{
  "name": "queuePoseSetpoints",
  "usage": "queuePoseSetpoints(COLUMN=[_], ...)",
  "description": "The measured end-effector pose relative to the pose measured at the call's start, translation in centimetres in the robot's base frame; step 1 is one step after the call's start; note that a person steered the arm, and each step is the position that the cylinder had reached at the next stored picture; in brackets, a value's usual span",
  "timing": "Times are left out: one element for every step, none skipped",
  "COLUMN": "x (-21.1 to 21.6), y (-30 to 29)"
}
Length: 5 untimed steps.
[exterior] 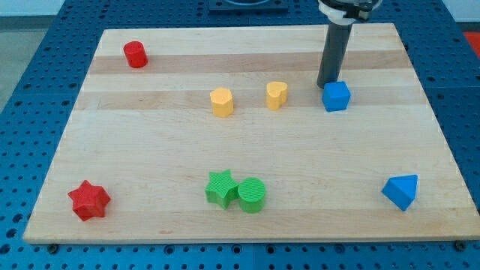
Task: Move the green star to the center
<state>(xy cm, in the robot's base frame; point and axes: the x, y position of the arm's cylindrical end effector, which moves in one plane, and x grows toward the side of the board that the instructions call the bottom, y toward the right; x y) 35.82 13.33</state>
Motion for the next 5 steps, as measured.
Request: queuePoseSetpoints(x=[0.2,1.2,1.4,1.7,2.3], y=[0.2,0.7,0.5,0.1,0.1])
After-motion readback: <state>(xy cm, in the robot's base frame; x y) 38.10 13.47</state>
